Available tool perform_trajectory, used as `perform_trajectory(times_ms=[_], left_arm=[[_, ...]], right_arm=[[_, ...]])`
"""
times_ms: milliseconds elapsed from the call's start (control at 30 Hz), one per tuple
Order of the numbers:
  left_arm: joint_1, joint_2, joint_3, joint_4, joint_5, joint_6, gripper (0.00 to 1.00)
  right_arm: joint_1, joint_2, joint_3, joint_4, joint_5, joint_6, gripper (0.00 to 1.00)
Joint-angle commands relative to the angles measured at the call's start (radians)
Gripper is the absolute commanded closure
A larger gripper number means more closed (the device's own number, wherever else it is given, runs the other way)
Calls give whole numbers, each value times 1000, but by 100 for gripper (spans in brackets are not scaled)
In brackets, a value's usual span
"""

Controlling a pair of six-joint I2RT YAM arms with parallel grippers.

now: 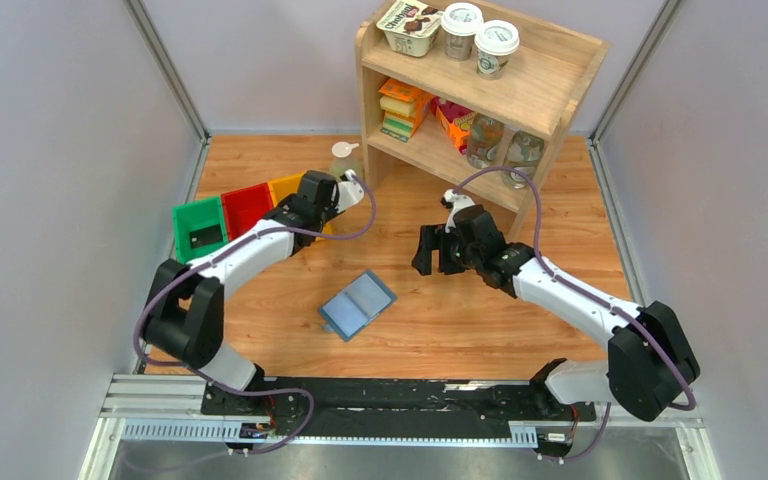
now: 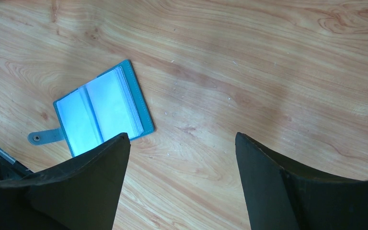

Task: Take the credit cards out of the card holder
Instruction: Place the credit card in the storage box.

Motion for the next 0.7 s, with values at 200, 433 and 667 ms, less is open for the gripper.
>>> perform_trajectory(times_ms=[200, 433, 667], left_arm=[[1, -283, 78, -257, 110, -590, 46], [0, -464, -77, -401, 354, -1070, 46], [-19, -603, -350, -453, 483, -1319, 46]], right_arm=[[-4, 63, 62, 44, -69, 6, 17], [24, 145, 121, 21, -104, 12, 18], [94, 238, 187, -26, -94, 3, 27]])
